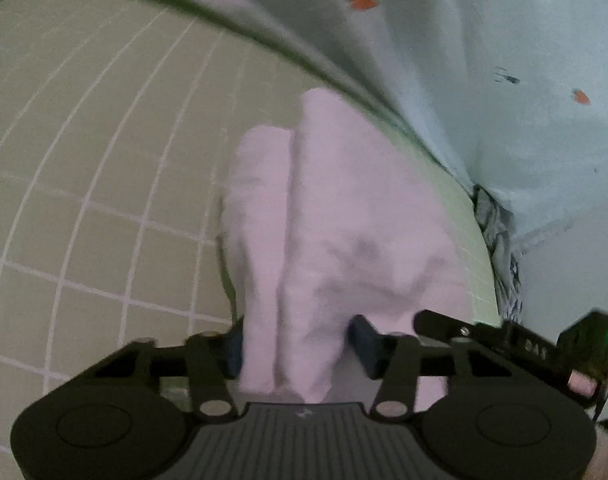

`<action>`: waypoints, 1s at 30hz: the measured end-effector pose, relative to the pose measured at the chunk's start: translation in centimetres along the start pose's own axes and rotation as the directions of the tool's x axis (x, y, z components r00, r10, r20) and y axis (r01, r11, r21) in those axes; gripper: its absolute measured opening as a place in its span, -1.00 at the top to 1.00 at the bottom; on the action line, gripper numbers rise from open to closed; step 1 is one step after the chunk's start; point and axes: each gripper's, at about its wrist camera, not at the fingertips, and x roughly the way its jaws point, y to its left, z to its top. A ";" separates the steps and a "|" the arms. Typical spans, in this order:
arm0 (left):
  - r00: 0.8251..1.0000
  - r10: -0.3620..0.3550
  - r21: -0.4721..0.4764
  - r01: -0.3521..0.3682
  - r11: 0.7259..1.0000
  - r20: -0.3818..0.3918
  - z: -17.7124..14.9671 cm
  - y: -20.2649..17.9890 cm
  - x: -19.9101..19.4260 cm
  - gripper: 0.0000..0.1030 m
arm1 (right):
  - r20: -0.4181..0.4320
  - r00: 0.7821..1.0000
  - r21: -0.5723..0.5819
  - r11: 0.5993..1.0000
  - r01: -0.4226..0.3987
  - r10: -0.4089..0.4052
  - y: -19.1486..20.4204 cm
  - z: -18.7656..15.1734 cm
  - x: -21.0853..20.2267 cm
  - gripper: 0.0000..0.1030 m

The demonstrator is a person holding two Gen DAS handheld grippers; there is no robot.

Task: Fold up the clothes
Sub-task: 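Lift the bundle with the left gripper while the right gripper grasps its other end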

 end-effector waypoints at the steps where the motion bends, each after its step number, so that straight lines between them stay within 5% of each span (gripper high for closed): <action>1: 1.000 0.014 0.021 -0.014 1.000 0.016 -0.3 -0.7 -0.2 0.24 | 0.010 1.000 -0.015 1.000 -0.006 0.006 0.2 -0.2 -0.5 -0.19; 3: 0.998 0.053 0.047 -0.055 0.997 0.043 -0.8 -2.2 -0.4 0.35 | 0.030 0.999 -0.047 0.999 -0.018 0.019 0.6 -0.6 -1.4 0.21; 7: 0.989 0.115 0.082 -0.122 0.989 0.091 -2.2 -4.9 -1.5 0.53 | 0.053 0.997 -0.081 0.995 -0.051 0.055 0.9 -1.2 -3.4 0.42; 19: 0.940 0.256 0.094 -0.283 0.955 0.226 -9.8 -13.2 -8.0 0.55 | 0.057 0.979 -0.230 0.957 -0.178 0.196 -0.2 -4.3 -12.5 0.44; 30: 0.858 0.383 -0.054 -0.389 0.920 0.342 -14.5 -14.6 -15.3 0.55 | -0.065 0.928 -0.312 0.876 -0.369 0.368 3.5 -5.9 -14.1 0.44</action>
